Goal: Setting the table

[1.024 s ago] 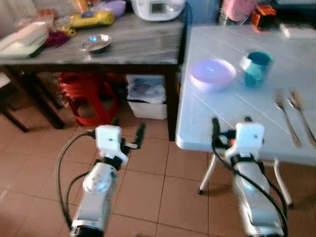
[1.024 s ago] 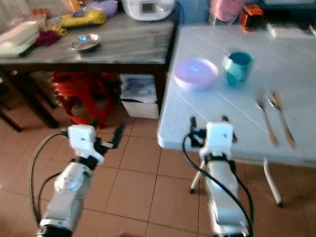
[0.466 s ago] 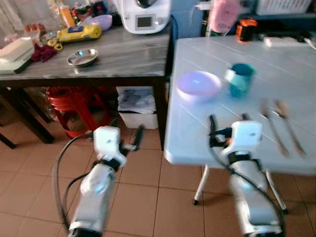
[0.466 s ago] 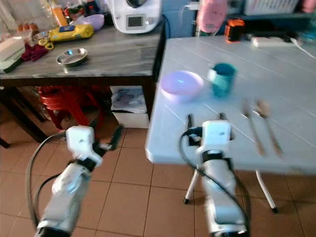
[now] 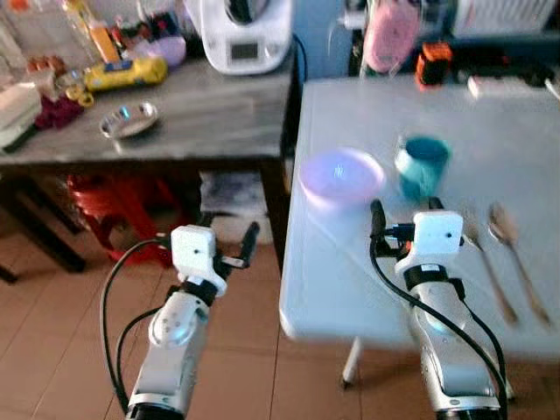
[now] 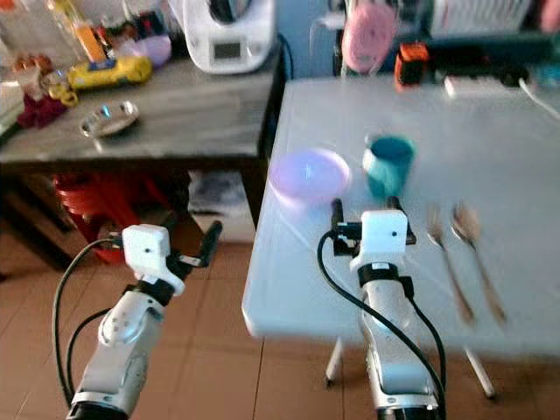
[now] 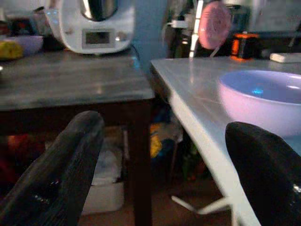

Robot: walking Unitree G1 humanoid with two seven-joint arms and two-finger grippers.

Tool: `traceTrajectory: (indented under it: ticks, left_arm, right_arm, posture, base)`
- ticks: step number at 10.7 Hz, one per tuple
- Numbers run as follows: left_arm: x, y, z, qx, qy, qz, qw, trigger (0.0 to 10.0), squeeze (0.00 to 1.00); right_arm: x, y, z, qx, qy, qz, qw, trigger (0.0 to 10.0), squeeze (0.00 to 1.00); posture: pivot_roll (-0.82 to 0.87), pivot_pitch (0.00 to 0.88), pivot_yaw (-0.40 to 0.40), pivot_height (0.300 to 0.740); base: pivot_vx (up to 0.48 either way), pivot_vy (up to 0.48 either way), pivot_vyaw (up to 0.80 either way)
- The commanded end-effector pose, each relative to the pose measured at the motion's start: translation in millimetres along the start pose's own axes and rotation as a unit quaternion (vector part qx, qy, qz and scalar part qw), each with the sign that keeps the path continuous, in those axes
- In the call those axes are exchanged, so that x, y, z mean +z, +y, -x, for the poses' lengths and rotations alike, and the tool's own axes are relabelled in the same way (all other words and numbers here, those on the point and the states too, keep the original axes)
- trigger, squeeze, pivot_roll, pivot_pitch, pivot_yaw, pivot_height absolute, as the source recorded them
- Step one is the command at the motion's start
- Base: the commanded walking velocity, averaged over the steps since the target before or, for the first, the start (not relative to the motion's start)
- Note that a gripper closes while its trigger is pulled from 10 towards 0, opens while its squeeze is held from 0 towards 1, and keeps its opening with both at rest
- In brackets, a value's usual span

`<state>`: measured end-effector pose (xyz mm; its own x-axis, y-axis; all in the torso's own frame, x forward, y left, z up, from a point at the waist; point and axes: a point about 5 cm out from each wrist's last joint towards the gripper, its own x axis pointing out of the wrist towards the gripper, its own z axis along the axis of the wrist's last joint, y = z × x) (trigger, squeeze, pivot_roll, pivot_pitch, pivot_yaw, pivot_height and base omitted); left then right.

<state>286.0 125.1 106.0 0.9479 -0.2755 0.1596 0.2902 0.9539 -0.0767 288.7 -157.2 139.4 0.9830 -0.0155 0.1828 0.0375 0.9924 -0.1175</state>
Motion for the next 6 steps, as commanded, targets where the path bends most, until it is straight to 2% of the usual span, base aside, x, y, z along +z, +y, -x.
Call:
traceTrajectory:
  ticks: [1,6]
  left_arm:
    - [-1.8,10.0,4.7,0.012,0.007,-0.009,1.0,10.0,0.0]
    - [-7.1,7.5,13.1,-0.015,0.02,-0.004,1.0,10.0,0.0]
  right_arm:
    - [2.9,9.3,-0.5,0.018,-0.005,-0.005,1.0,10.0,0.0]
    - [2.4,15.0,4.7,0.037,-0.006,0.001,0.999,10.0,0.0]
  posture:
    - [-0.13,0.111,0.109,0.74]
    - [-0.13,0.114,0.104,0.74]
  base:
    - [0.334,0.0,0.0]
    - [0.0,0.0,0.0]
